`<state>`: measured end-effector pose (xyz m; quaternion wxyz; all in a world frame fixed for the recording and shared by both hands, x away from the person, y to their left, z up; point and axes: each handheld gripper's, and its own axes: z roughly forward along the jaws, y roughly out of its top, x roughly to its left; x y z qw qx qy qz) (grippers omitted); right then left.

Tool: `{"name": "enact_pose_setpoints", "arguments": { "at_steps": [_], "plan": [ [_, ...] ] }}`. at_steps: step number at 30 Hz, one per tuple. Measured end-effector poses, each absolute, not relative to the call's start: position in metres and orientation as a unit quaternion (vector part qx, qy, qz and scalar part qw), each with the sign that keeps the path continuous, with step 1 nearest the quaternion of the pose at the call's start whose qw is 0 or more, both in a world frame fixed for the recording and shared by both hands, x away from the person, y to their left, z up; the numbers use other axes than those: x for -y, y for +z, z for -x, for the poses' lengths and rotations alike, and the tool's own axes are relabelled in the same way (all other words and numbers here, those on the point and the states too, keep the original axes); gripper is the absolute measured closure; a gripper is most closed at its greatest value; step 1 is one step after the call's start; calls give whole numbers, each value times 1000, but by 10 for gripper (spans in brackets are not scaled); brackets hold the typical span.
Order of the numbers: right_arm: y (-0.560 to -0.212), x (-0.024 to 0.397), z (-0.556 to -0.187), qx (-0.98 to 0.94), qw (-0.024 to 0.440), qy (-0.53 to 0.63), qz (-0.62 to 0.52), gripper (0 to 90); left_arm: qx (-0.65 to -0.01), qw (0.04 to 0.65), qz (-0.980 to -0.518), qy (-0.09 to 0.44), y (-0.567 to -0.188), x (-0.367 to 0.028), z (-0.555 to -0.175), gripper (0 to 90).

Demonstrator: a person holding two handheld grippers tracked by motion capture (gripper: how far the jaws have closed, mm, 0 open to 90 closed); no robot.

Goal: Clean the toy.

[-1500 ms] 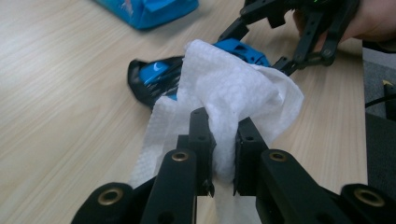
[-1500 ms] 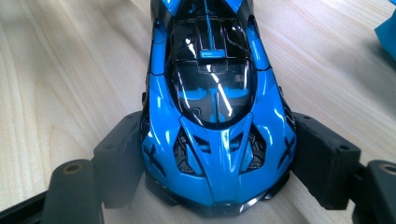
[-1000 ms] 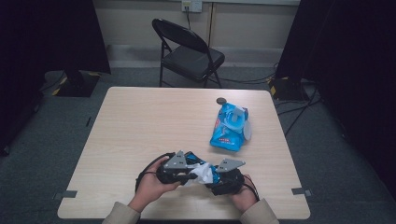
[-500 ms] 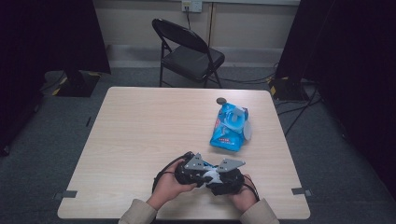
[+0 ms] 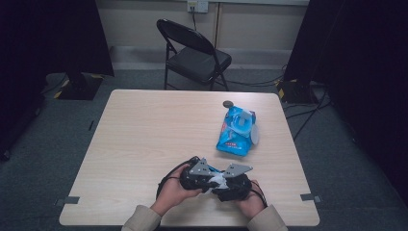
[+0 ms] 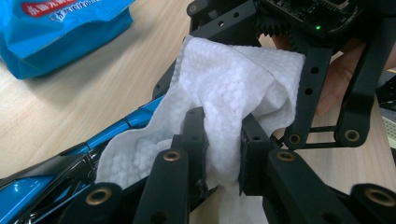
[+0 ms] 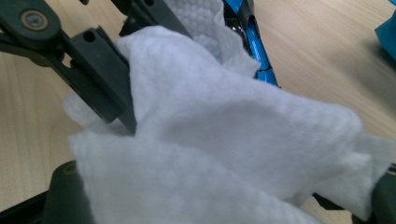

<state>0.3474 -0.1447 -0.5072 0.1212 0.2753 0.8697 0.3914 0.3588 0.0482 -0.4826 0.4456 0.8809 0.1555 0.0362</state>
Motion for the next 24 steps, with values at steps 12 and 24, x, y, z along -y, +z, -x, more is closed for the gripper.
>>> {"name": "enact_pose_setpoints", "arguments": {
  "at_steps": [12,24],
  "plan": [
    [-507,145,-347,-870,121,391,-276,250,-160,454,-876,26,-481,-48,-358,746],
    [-507,145,-347,-870,121,392,-275,250,-166,444,-879,36,-482,-55,-359,823]
  ]
}}
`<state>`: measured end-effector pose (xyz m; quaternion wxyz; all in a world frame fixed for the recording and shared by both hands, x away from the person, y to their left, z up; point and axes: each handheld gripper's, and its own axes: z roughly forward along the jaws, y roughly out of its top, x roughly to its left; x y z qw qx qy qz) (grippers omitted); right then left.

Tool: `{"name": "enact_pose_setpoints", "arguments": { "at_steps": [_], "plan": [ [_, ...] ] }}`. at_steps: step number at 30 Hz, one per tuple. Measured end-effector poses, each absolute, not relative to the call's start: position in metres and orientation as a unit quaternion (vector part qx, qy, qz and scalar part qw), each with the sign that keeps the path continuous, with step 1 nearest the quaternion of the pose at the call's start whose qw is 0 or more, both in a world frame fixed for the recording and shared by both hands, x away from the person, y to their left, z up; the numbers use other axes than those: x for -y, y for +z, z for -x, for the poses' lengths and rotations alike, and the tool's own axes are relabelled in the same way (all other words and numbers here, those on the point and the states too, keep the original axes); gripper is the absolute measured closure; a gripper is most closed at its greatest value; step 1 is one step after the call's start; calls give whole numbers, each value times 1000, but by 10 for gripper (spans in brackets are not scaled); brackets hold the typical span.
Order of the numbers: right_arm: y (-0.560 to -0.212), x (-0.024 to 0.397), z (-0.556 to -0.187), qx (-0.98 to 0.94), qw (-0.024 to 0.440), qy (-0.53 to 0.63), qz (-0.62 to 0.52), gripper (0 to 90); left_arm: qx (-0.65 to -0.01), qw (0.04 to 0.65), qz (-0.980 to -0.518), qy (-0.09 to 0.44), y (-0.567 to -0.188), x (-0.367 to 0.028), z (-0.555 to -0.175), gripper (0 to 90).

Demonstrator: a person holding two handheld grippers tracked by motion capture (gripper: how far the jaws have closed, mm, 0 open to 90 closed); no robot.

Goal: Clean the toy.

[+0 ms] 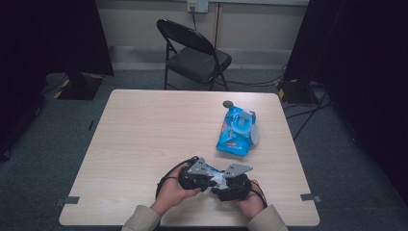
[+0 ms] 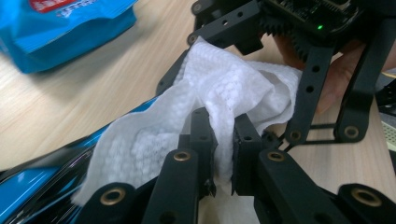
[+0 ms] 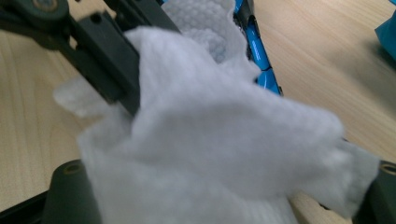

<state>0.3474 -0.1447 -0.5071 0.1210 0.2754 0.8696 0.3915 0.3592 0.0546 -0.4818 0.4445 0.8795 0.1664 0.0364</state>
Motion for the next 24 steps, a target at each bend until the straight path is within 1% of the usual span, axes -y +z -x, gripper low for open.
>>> {"name": "enact_pose_setpoints", "arguments": {
  "at_steps": [12,15,24],
  "plan": [
    [-507,145,-347,-869,121,392,-275,254,-183,419,-887,58,-478,-88,-363,823],
    [-507,145,-347,-869,121,392,-275,254,-194,422,-884,59,-479,-96,-365,823],
    [-507,145,-347,-870,121,392,-275,255,-205,420,-882,66,-478,-105,-367,825]
  ]
}}
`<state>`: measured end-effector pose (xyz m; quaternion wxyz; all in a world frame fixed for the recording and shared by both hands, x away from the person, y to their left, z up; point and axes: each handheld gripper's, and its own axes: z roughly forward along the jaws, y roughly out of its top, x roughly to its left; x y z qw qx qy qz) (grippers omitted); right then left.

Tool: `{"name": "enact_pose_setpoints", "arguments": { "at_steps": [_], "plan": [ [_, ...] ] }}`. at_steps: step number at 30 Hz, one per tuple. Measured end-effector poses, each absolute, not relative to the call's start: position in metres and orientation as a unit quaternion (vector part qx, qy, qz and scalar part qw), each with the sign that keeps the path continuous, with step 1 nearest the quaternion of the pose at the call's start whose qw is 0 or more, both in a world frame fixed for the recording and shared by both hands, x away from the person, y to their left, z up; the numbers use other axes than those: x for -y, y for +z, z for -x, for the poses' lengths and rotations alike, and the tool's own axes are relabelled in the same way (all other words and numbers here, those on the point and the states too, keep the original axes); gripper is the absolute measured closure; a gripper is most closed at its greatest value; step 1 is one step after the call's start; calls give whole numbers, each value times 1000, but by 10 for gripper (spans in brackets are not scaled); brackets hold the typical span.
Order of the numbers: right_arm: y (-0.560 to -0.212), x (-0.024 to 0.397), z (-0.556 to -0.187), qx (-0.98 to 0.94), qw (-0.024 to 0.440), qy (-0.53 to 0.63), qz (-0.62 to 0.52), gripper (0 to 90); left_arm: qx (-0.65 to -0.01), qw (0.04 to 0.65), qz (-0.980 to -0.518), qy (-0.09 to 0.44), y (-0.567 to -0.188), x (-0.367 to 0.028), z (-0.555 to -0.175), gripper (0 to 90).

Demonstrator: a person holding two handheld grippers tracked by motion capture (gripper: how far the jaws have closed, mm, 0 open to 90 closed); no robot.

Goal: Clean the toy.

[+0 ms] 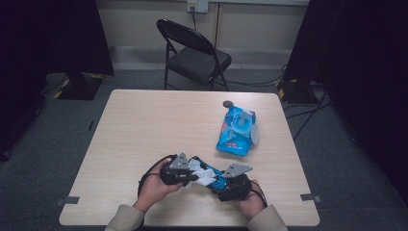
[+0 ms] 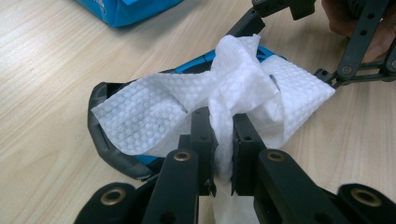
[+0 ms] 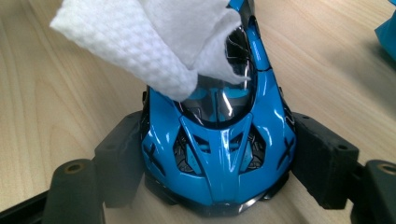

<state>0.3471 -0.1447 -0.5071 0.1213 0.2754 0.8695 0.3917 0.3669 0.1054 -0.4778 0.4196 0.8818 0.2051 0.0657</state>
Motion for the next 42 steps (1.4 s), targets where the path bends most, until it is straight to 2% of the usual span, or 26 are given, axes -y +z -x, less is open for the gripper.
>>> {"name": "enact_pose_setpoints", "arguments": {
  "at_steps": [42],
  "plan": [
    [-507,145,-347,-869,121,392,-276,256,-286,432,-853,73,-465,-146,-385,825]
  ]
}}
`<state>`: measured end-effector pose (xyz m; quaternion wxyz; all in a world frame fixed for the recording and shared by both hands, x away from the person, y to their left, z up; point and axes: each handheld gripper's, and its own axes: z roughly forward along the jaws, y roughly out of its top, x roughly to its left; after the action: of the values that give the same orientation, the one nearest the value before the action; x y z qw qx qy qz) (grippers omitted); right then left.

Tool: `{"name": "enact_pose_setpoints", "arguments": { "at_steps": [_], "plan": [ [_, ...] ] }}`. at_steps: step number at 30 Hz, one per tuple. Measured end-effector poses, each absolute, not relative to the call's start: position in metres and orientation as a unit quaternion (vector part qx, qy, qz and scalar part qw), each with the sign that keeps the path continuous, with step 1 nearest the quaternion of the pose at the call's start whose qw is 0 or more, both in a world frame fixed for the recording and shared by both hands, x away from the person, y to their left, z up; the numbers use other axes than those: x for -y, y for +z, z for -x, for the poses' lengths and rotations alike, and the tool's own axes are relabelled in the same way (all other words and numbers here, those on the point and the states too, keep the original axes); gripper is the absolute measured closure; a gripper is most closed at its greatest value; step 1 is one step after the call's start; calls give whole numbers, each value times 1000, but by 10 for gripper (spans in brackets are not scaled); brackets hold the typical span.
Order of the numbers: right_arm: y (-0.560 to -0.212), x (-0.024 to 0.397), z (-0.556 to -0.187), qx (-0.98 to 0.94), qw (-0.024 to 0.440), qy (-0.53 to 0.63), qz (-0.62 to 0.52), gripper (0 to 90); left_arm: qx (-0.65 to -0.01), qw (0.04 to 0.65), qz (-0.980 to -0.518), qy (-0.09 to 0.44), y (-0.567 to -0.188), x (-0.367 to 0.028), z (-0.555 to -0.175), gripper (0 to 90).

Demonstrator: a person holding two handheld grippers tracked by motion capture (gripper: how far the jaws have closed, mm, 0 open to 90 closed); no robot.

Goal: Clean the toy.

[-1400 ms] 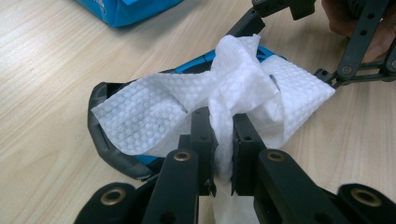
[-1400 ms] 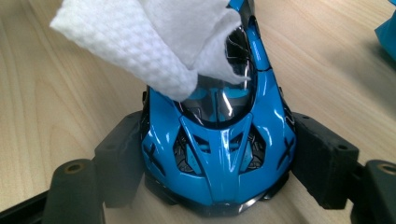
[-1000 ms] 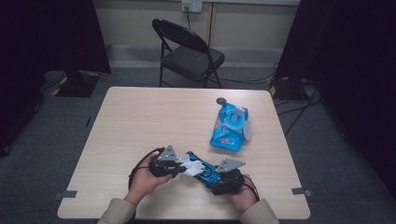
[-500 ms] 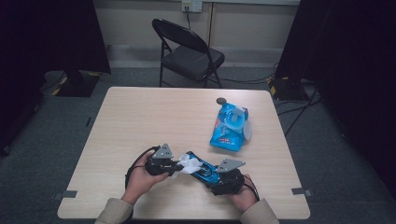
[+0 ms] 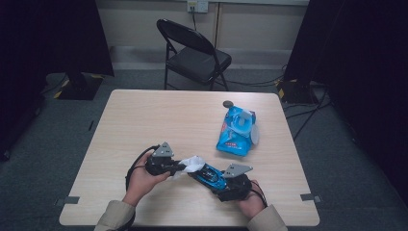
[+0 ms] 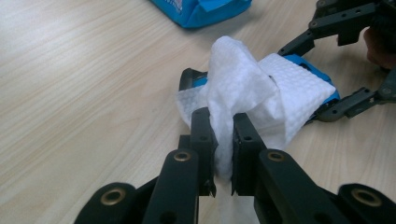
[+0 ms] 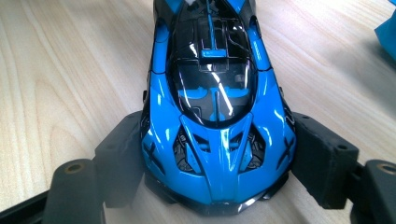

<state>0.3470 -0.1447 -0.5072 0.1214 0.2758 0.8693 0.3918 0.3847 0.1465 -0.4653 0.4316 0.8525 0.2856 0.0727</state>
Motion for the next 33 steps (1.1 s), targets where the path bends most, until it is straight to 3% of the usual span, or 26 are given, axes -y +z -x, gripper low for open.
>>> {"name": "enact_pose_setpoints", "arguments": {
  "at_steps": [13,30,33],
  "plan": [
    [-507,145,-347,-869,121,392,-276,256,-296,442,-842,91,-456,-158,-387,824],
    [-507,145,-347,-869,122,392,-276,256,-224,435,-870,60,-459,-89,-371,818],
    [-507,145,-347,-869,122,392,-276,256,-223,435,-871,56,-464,-80,-370,760]
  ]
}}
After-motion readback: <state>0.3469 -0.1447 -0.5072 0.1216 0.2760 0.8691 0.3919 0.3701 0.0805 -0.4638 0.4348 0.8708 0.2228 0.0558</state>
